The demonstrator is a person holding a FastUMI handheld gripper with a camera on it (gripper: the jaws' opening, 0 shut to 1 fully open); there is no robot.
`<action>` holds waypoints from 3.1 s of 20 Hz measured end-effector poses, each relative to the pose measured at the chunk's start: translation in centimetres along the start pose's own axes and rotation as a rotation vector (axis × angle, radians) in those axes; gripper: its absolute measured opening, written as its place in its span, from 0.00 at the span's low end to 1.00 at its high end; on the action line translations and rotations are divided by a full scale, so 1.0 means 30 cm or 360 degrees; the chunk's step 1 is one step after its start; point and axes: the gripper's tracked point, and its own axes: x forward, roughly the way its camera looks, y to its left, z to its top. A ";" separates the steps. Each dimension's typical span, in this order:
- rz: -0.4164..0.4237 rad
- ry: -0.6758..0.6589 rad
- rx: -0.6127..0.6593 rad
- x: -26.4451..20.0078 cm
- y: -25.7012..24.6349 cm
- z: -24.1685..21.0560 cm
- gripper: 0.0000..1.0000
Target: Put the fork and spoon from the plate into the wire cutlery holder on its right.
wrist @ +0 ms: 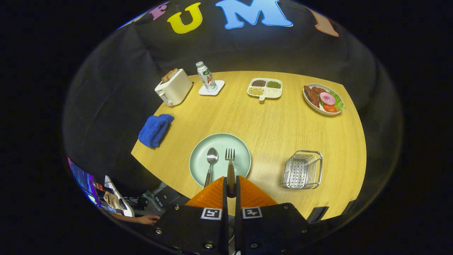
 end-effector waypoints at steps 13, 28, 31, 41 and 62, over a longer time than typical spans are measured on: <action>-0.0215 -0.0091 0.0141 -0.338 -0.301 -0.022 0.07; -0.0342 0.0135 0.0119 -0.110 -0.459 -0.117 0.07; -0.0404 0.0157 0.0092 -0.068 -0.486 -0.116 0.07; -0.0523 0.0080 -0.0036 -0.111 -0.506 -0.058 0.26; -0.0190 -0.0213 -0.0205 0.004 0.058 -0.105 0.44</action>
